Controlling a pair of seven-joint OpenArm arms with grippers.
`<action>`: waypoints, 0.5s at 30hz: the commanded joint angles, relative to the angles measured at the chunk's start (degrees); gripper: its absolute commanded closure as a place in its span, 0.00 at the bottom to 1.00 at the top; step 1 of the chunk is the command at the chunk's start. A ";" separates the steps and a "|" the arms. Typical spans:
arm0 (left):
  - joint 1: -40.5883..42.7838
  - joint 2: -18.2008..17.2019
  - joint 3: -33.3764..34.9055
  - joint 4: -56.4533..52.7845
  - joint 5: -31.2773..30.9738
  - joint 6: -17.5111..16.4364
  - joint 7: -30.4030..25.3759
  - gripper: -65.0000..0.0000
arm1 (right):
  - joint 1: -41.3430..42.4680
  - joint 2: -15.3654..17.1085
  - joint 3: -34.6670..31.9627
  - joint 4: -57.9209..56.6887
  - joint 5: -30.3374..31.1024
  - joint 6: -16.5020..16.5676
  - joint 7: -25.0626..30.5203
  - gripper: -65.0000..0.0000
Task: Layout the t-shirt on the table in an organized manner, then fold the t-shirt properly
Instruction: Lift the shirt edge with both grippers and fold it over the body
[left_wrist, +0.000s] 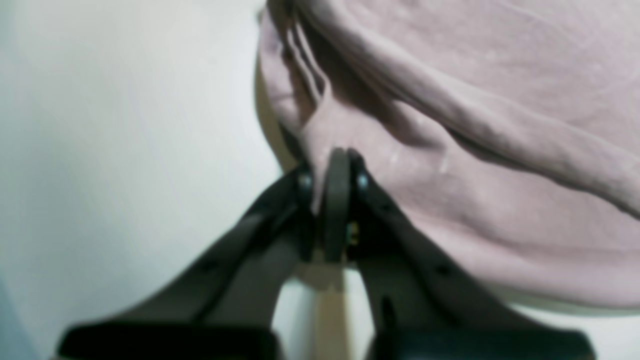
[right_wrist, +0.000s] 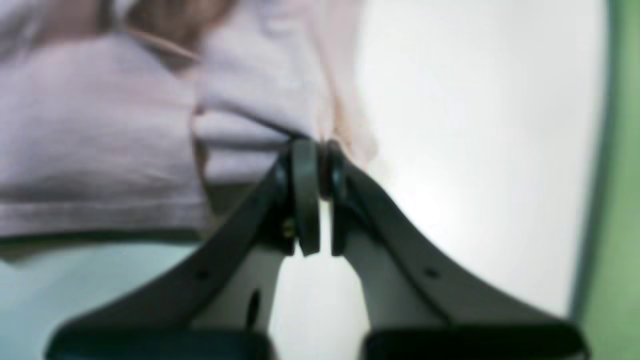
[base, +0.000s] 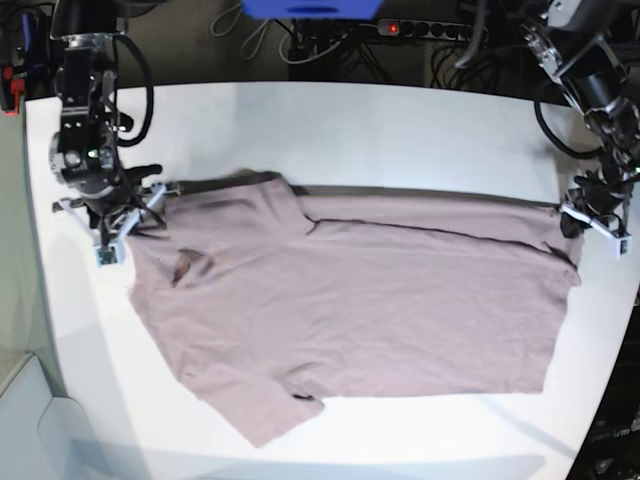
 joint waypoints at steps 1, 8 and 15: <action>0.48 -1.15 -0.22 2.12 0.81 0.29 0.98 1.00 | 0.79 0.77 0.75 2.05 -0.86 -0.12 0.48 1.00; 0.39 -0.71 0.22 18.21 1.07 0.29 12.14 1.00 | 6.24 3.23 0.48 4.51 -0.95 -0.12 -3.57 1.00; -5.67 -1.24 4.09 20.67 1.42 0.29 17.41 1.00 | 11.87 4.37 -0.48 4.25 -0.95 -0.12 -4.45 1.00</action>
